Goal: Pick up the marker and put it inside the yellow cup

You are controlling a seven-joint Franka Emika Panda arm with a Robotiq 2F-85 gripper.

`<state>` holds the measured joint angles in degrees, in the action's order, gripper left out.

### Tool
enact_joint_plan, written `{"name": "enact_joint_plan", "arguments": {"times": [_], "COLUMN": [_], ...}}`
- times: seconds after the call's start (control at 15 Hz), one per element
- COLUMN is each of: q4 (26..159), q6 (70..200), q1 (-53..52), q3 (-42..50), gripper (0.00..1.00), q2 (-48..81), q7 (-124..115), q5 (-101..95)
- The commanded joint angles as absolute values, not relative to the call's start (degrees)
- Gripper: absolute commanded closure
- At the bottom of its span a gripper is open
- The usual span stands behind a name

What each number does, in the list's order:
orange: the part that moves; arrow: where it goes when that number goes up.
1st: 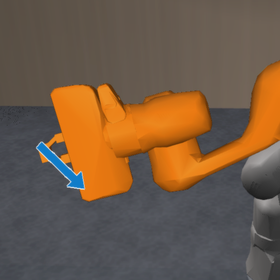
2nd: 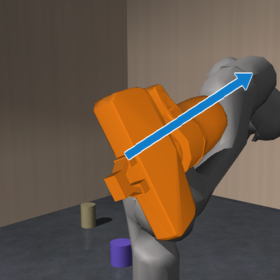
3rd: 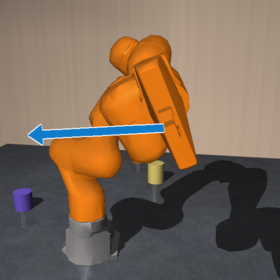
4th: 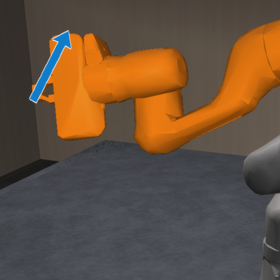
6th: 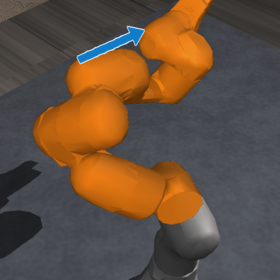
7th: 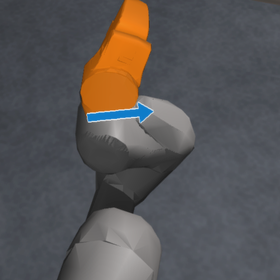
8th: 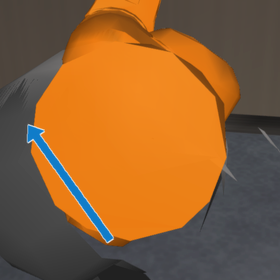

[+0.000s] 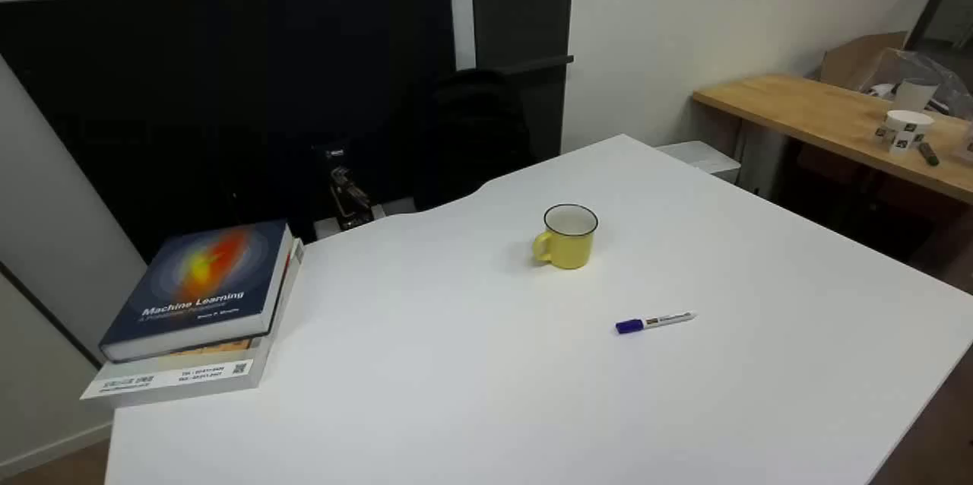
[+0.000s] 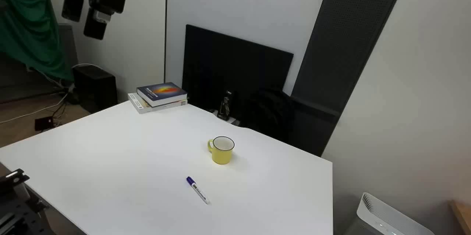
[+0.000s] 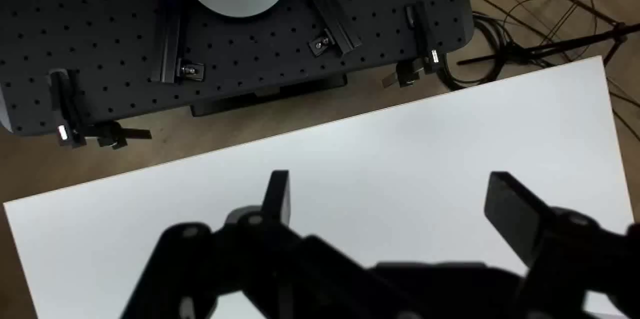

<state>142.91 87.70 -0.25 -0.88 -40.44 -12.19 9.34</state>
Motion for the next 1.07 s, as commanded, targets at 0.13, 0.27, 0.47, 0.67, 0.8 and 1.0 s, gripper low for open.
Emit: {"name": "enact_joint_plan", "arguments": {"times": [0.13,0.27,0.47,0.67,0.8,1.0], "q4": [142.81,142.81,142.81,142.81,142.81,143.23], "q6": [87.65,87.65,87.65,87.65,87.65,88.96], "q1": [0.8,0.8,0.8,0.8,0.8,1.78], "q3": [-1.68,-1.68,-1.68,-1.68,-1.68,-1.13], "gripper": [0.0,0.0,0.0,0.0,0.0,0.0], "q2": [-40.41,-40.41,-40.41,-40.41,-40.41,-39.36], "q7": [-11.65,-11.65,-11.65,-11.65,-11.65,-11.03], "q5": [9.72,9.72,9.72,9.72,9.72,8.08]}}
